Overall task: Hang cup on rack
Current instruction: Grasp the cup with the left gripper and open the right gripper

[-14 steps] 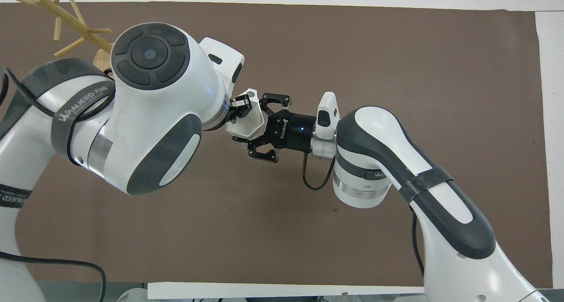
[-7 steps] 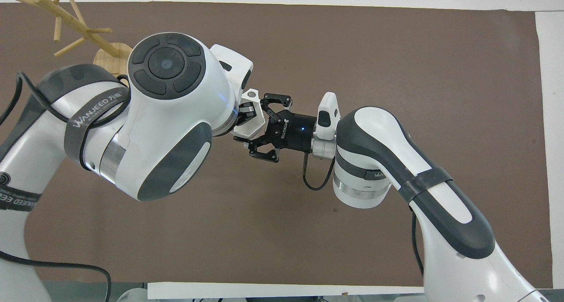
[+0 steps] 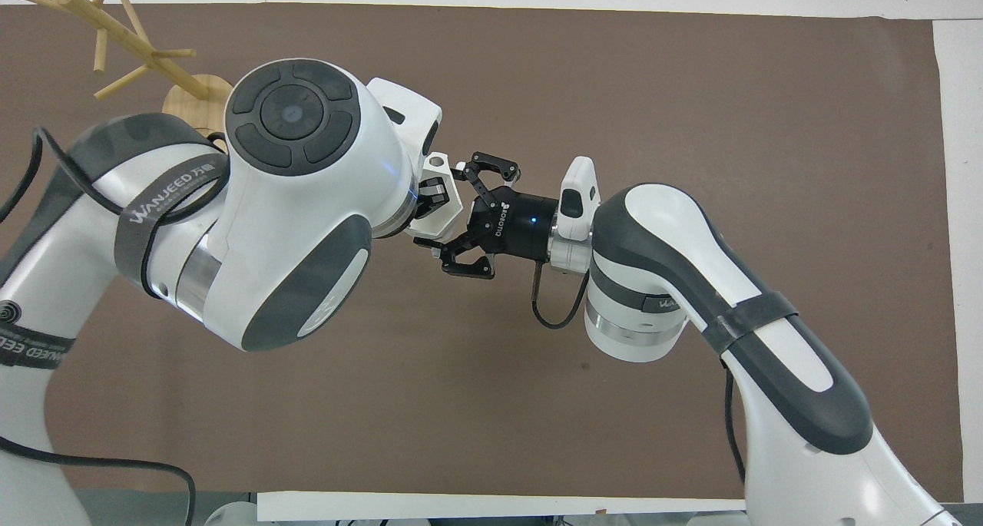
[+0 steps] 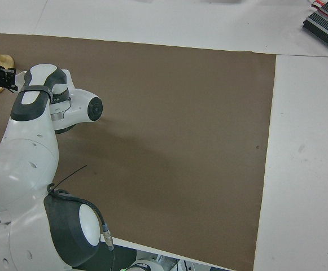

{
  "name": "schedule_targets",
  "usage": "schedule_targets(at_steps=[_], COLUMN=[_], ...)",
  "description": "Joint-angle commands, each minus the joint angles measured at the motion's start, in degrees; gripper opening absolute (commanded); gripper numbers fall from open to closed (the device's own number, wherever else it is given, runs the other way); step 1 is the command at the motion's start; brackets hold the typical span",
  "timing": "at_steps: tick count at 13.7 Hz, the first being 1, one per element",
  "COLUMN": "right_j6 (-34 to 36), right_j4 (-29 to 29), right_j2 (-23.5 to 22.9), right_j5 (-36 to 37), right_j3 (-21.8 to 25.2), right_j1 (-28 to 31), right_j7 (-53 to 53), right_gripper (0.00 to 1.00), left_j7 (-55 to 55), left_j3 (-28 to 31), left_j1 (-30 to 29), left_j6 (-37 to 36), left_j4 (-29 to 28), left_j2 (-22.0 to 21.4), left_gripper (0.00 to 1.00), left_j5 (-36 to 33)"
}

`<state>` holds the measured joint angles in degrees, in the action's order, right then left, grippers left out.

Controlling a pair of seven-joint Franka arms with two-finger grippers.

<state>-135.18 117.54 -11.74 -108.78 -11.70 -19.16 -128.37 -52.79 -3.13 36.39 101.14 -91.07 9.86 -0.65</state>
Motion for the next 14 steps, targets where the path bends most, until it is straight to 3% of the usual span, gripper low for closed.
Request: schedule_targets(at_steps=[1, 3, 8, 12, 14], right_j6=[-0.4, 2.4, 22.6, 33.6, 34.9], right_j4=[1.3, 2.7, 2.3, -3.4, -5.6], right_j2=[1.3, 1.7, 2.5, 1.4, 1.1], right_j5=[-0.2, 2.9, 30.8, 54.0, 59.6], right_j3=[-0.3, -0.3, -0.2, -0.2, -0.2], right_j1=[2.0, 5.9, 26.7, 38.6, 41.9], right_j7=[-0.7, -0.7, 0.6, 8.4, 17.2], right_gripper=[0.99, 0.99, 0.99, 0.99, 0.99], left_j7=[-1.0, -1.4, -3.8, -3.8, -2.9], left_j3=[0.6, 0.7, 1.1, 1.2, 1.1], left_j1=[0.5, 0.4, -2.3, -6.0, -8.6], left_j6=[0.5, 0.6, 3.5, 21.0, 31.5], left_j4=[-1.7, -1.7, -2.8, -15.9, -25.1], left_j2=[-1.2, -1.1, -1.2, -7.6, -12.4], left_gripper=[0.00, 0.00, 0.00, 0.00, 0.00], left_j5=[-0.3, -0.3, -1.3, -2.2, -2.2])
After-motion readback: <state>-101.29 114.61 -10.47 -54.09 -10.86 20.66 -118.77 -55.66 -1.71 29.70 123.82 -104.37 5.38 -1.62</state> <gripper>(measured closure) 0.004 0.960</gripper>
